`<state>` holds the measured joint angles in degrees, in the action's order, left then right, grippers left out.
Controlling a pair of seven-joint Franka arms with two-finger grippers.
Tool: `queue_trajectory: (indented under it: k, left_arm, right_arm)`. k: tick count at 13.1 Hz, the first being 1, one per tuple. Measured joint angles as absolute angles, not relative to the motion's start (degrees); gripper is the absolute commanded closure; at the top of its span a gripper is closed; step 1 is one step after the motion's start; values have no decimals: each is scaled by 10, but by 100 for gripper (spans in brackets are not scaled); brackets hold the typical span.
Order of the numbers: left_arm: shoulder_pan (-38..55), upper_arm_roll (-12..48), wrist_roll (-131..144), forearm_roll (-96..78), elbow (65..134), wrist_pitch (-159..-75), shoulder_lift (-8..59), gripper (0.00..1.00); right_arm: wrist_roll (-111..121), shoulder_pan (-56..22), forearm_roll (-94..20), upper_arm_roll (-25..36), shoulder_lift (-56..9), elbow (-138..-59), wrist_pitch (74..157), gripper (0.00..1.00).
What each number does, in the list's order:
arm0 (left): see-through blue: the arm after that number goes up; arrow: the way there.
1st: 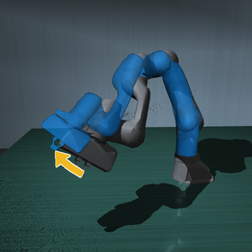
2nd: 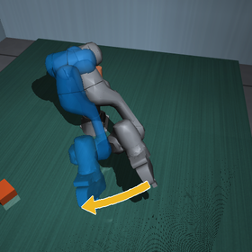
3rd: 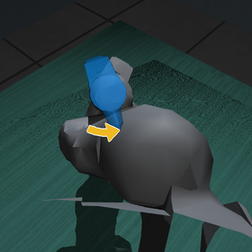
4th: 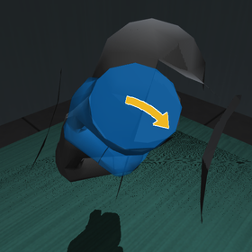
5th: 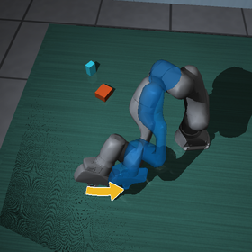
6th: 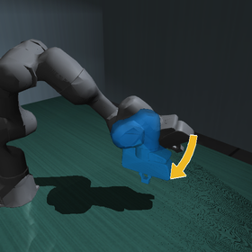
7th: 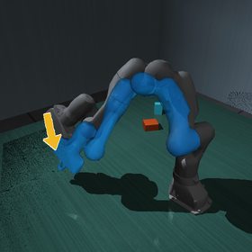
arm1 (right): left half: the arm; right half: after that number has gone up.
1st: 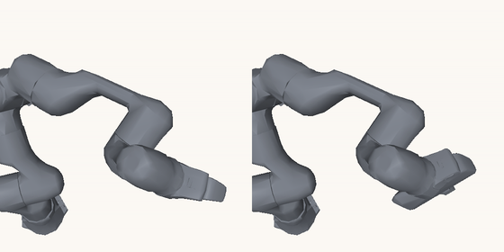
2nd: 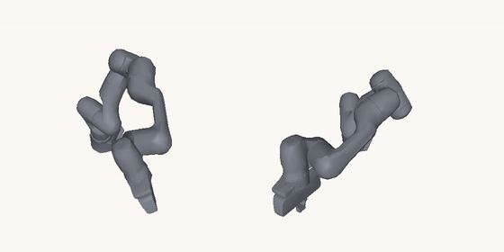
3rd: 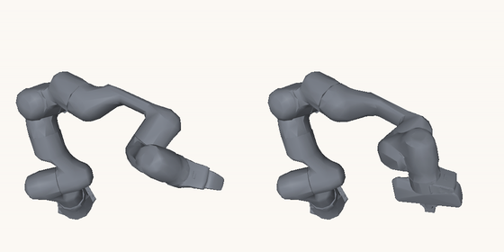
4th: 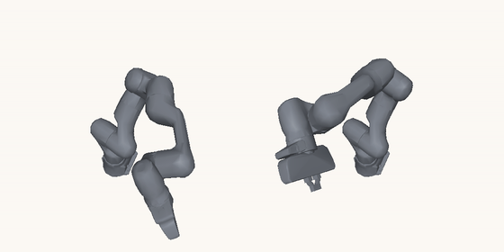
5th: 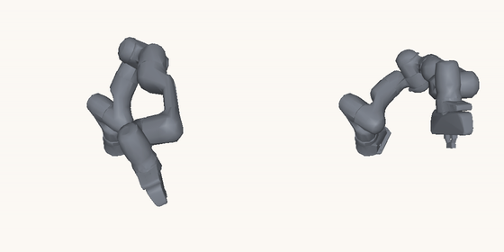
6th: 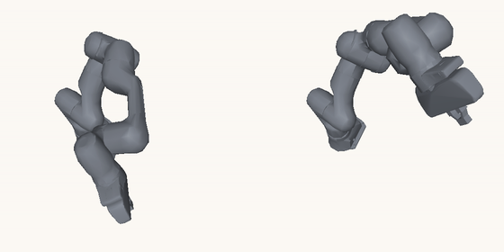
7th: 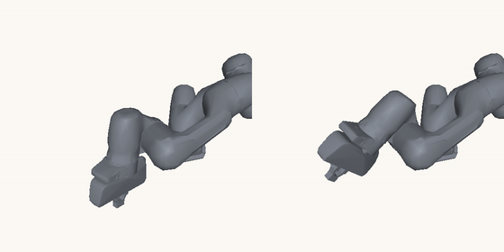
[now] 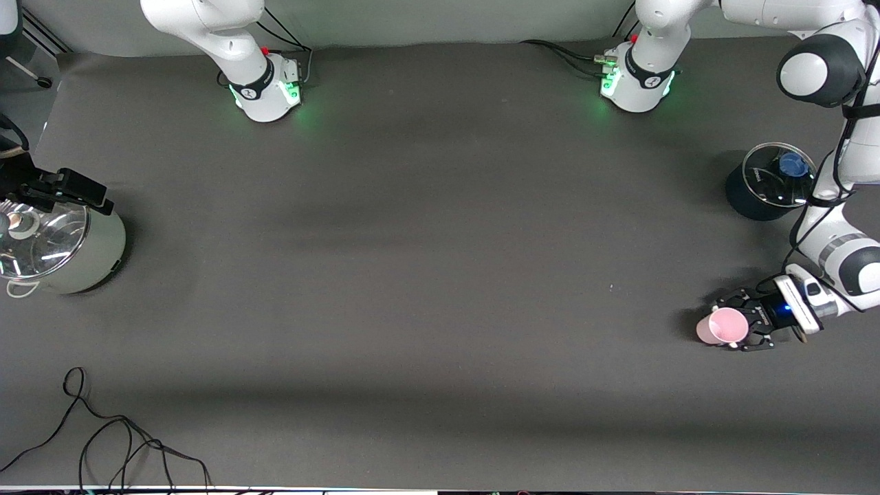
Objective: Transfer pink cup from left to right arm
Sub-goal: 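Lift the pink cup with the left gripper toward the table middle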
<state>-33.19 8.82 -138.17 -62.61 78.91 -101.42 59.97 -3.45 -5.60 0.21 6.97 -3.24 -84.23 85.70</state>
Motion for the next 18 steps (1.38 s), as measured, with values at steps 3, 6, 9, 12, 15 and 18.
queue_trajectory:
  k: [3, 6, 9, 12, 15, 18]
  left_arm:
    - [-307, 92, -1326, -627, 788, -1015, 573, 64]
    - [-274, 94, -1260, -629, 789, -1025, 538, 66]
    - [-252, 125, -1191, -648, 812, -1069, 483, 66]
    - [-248, 193, -1183, -722, 893, -1166, 412, 67]
    - [-245, 283, -1183, -801, 980, -1290, 337, 67]
    - [-243, 385, -1183, -892, 1056, -1413, 258, 67]
  right_arm:
    - [-34, -56, 2, 70, -32, -842, 857, 0]
    - [-35, -56, 2, 70, -32, -842, 857, 0]
    - [-35, -56, 2, 70, -32, -842, 856, 0]
    - [-35, -56, 2, 74, -32, -842, 853, 0]
    - [-73, -56, -15, 74, -32, -840, 853, 0]
    - [-169, -56, -57, 74, -32, -840, 853, 0]
